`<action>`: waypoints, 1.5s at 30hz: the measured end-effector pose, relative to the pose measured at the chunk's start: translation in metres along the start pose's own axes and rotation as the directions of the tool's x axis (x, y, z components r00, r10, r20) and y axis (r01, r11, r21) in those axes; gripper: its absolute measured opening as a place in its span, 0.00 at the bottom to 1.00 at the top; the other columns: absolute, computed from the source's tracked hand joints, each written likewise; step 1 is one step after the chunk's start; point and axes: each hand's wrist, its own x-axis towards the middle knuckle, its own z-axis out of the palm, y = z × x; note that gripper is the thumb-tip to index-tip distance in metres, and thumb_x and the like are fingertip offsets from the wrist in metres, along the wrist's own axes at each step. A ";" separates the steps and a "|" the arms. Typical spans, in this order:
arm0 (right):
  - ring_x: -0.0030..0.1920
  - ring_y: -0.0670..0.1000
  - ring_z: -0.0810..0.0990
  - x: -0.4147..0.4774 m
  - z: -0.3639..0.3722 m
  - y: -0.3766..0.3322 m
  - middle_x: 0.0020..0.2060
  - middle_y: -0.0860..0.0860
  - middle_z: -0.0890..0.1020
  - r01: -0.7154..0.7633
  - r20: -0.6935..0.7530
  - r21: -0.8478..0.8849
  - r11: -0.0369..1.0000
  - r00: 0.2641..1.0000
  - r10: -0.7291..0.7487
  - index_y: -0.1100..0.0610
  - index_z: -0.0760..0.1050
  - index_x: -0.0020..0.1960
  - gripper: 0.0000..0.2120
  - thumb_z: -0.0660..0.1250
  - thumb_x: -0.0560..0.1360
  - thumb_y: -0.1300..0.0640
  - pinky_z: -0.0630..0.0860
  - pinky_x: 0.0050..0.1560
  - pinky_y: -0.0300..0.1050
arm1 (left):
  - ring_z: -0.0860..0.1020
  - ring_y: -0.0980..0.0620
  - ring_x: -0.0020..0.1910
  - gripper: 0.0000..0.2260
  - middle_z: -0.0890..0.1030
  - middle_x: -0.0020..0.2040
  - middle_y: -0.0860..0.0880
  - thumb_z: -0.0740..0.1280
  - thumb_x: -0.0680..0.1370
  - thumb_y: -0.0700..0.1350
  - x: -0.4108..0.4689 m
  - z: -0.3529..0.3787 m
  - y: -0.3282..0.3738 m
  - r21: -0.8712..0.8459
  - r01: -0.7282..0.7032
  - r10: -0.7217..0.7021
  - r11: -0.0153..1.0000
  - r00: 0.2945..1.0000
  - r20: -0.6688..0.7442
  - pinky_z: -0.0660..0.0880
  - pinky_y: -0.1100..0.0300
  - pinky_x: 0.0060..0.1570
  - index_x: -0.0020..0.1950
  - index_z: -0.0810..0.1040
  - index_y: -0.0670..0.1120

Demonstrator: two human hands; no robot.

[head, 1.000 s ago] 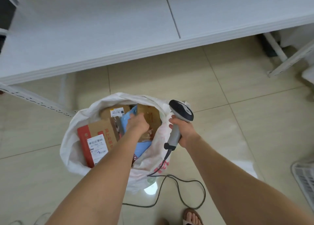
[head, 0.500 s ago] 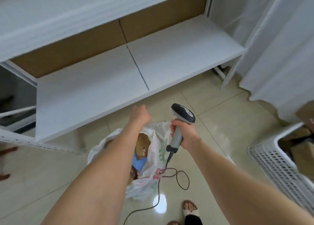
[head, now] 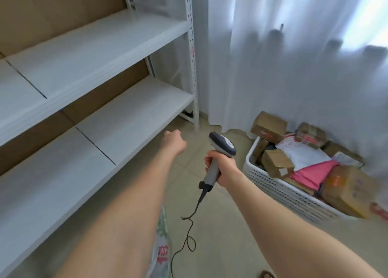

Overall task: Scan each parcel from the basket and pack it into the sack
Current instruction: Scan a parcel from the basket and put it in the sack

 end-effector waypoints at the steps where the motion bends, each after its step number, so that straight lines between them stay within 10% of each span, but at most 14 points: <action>1: 0.30 0.49 0.77 -0.001 -0.016 -0.010 0.29 0.53 0.79 0.006 -0.019 0.022 1.000 1.000 -0.005 0.59 0.73 0.40 0.06 0.69 0.74 0.65 0.75 0.38 0.44 | 0.71 0.43 0.64 0.22 0.63 0.71 0.41 0.60 0.78 0.41 -0.002 0.006 0.020 0.011 -0.025 0.025 1.000 1.000 0.008 0.71 0.52 0.62 0.73 0.66 0.47; 19: 0.31 0.48 0.76 0.076 -0.290 -0.184 0.31 0.54 0.77 0.004 -0.150 0.252 0.968 0.988 0.035 0.62 0.76 0.43 0.04 0.68 0.76 0.64 0.75 0.36 0.41 | 0.67 0.41 0.68 0.21 0.63 0.71 0.40 0.61 0.78 0.43 0.007 0.163 0.327 0.076 -0.171 0.158 0.982 0.976 0.147 0.66 0.53 0.67 0.72 0.67 0.46; 33: 0.34 0.50 0.77 0.266 -0.369 -0.243 0.34 0.54 0.79 -0.140 -0.252 0.138 0.981 0.952 0.171 0.62 0.77 0.44 0.05 0.71 0.75 0.61 0.76 0.42 0.45 | 0.68 0.40 0.68 0.22 0.63 0.71 0.39 0.61 0.79 0.41 0.167 0.273 0.396 0.052 -0.058 0.041 0.997 0.956 0.290 0.67 0.52 0.66 0.73 0.66 0.44; 45: 0.52 0.60 0.78 0.442 -0.406 -0.207 0.49 0.58 0.77 -0.349 -0.372 -0.142 0.926 0.886 0.277 0.65 0.73 0.65 0.23 0.71 0.73 0.57 0.75 0.63 0.58 | 0.74 0.41 0.62 0.20 0.71 0.66 0.39 0.64 0.78 0.43 0.284 0.419 0.377 0.061 0.142 -0.154 0.988 0.889 0.431 0.72 0.56 0.56 0.70 0.69 0.40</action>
